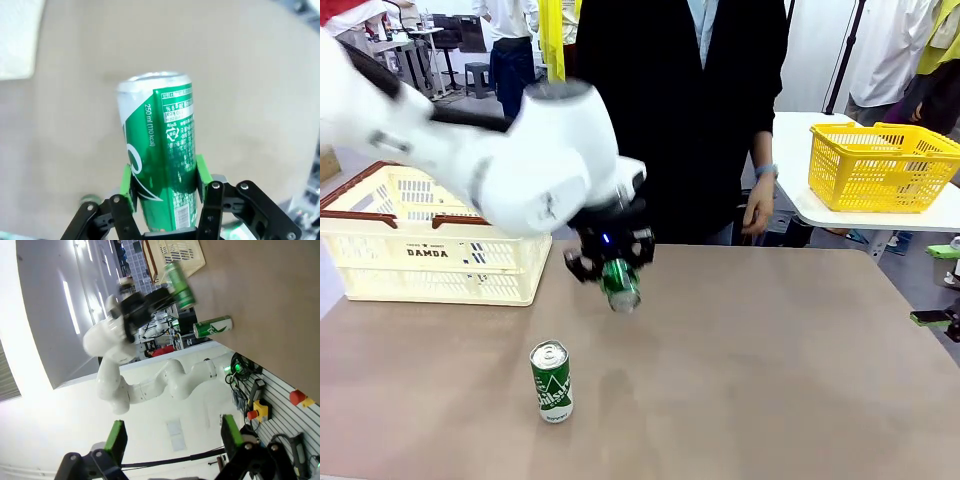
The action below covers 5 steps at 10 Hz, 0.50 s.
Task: Place the drinks into the Shopping basket.
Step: Pick up one drink and place it into the Shopping basket.
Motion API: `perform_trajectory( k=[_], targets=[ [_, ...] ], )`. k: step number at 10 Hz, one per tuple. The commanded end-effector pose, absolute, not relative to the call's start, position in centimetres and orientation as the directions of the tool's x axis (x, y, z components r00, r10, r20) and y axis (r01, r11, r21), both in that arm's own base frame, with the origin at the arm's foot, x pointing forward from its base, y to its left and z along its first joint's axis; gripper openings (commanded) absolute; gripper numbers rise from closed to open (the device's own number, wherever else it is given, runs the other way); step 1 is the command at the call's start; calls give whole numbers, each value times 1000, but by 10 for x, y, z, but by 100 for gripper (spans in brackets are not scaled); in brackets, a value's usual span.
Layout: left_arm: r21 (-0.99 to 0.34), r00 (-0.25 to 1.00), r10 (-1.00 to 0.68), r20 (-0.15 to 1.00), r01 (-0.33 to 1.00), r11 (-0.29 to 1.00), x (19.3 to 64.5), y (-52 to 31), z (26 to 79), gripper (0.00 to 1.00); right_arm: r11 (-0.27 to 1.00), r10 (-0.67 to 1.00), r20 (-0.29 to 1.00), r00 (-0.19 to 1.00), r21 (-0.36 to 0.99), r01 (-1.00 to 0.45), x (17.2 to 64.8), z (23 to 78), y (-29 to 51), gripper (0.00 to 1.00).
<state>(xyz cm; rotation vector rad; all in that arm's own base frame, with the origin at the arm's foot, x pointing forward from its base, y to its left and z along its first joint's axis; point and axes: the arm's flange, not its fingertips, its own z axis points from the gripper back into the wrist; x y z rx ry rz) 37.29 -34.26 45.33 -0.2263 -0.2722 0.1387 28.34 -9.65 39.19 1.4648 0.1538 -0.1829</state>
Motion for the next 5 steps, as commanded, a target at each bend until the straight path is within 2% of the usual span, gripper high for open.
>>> perform_trajectory(
  k=[1, 3, 5],
  targets=[
    [-203, 938, -6, 346, 81, 976, 369, -273, 545, 0, 88, -28, -212, 977, 973, 214, 283, 396, -98, 100],
    [-248, 886, -36, 462, 168, 954, 400, -223, 605, 0, 88, -28, -212, 977, 973, 214, 283, 396, -98, 100],
    [-184, 847, 18, 531, 95, 978, 442, -177, 615, 0, 88, -28, -212, 977, 973, 214, 283, 396, -98, 100]
  ],
)
